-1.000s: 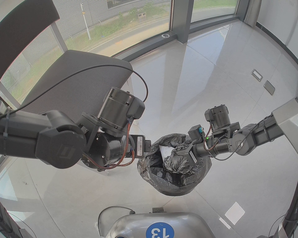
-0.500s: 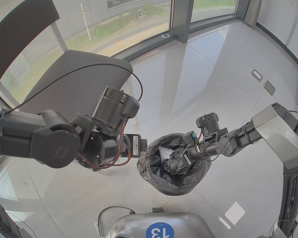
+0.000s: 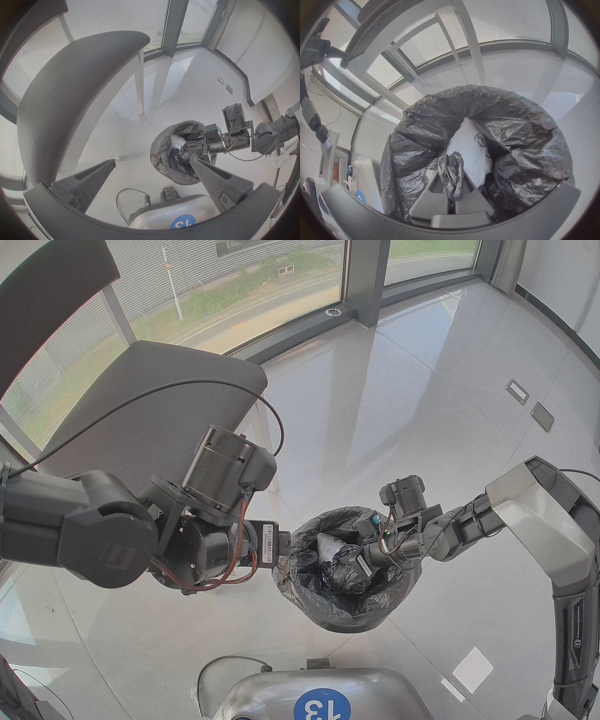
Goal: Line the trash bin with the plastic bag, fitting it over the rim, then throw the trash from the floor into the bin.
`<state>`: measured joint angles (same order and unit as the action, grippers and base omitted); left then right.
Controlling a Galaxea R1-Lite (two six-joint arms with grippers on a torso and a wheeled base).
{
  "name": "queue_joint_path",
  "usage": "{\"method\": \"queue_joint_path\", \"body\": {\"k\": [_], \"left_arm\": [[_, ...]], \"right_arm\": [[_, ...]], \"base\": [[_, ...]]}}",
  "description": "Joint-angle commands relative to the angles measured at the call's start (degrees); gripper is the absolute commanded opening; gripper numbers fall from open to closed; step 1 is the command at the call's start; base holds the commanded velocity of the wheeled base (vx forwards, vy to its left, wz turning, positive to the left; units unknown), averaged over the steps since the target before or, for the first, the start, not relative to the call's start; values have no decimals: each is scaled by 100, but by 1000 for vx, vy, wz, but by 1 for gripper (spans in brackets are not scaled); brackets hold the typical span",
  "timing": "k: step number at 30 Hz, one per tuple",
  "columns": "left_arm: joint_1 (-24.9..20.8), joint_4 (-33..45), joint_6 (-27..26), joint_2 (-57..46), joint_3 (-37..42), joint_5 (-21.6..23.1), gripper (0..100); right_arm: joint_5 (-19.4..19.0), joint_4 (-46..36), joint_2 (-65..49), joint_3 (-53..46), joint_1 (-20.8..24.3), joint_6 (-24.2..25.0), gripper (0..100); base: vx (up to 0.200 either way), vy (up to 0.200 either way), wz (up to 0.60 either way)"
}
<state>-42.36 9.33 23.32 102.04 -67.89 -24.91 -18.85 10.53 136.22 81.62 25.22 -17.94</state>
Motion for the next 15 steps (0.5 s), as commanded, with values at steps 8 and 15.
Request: {"method": "queue_joint_path", "body": {"k": [8, 15], "left_arm": [[0, -10, -12, -26, 4, -6, 100], [9, -71, -12, -52, 13, -6, 100]], "right_arm": [[4, 10, 151, 56, 211, 107, 0], [4, 10, -87, -58, 141, 168, 100]], "base": [[0, 0, 0], [0, 0, 0]]}}
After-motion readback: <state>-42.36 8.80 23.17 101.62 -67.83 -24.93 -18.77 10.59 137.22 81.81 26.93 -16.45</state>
